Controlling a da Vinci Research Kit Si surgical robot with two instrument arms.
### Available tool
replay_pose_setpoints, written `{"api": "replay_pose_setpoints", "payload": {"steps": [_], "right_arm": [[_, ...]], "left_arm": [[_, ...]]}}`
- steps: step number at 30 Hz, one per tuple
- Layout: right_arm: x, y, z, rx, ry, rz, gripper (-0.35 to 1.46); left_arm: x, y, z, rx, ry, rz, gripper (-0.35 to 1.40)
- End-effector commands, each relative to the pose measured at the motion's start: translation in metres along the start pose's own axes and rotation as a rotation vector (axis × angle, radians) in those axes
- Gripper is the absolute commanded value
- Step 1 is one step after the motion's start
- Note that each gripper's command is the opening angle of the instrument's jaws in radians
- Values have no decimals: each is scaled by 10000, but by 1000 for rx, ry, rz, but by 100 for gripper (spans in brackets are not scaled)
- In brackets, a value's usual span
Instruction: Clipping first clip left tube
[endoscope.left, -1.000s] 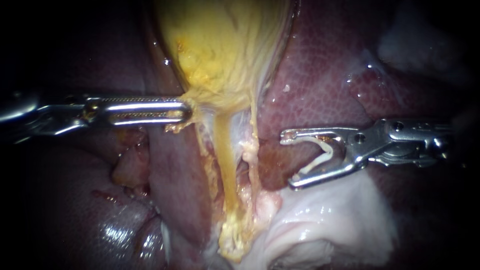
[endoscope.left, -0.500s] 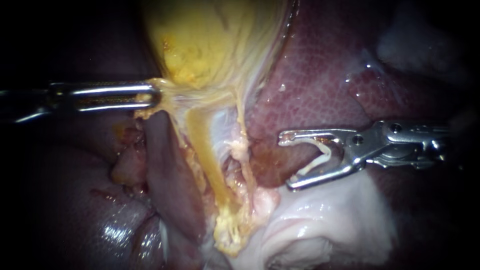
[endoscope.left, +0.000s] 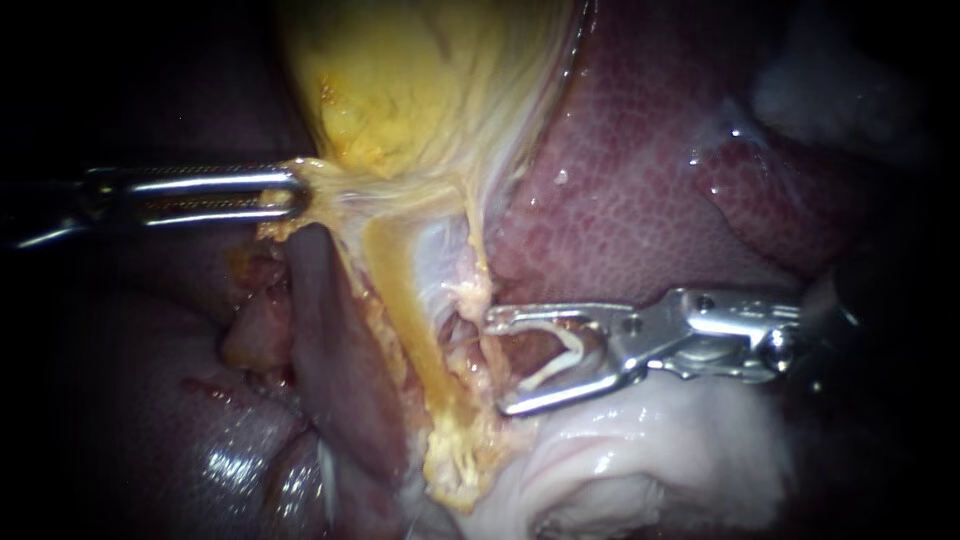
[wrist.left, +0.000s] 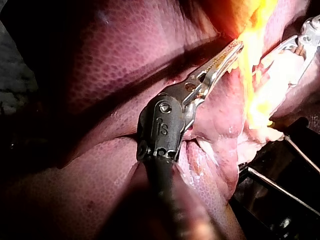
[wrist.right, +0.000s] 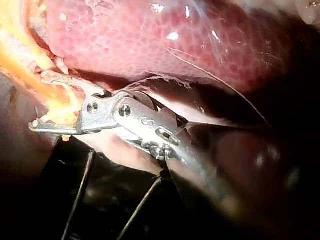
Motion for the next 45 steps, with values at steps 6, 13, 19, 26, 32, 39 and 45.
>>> {"api": "replay_pose_setpoints", "payload": {"steps": [6, 13, 19, 26, 32, 39, 45], "right_arm": [[-26, 16, 16, -10, -36, 5, 60], [-40, 28, 25, -6, -40, 22, 60], [-42, 23, 39, 24, -45, 35, 60], [-41, 9, 49, 98, -28, 81, 60], [-37, -8, 56, 155, -29, 110, 60], [-45, -14, 71, 185, -40, 125, 60], [-55, -13, 90, 205, -50, 138, 60]], "left_arm": [[-2, -6, 0, -4, -1, 0, -35], [-2, -10, 1, -1, 0, 0, -35], [-2, -11, 3, -2, -1, 0, -35], [0, -8, 4, 2, 0, 1, -35], [5, 12, 3, 7, 1, 2, -35], [15, 27, 13, 7, 0, 7, -35], [18, 23, 32, -1, -3, 8, -35]]}}
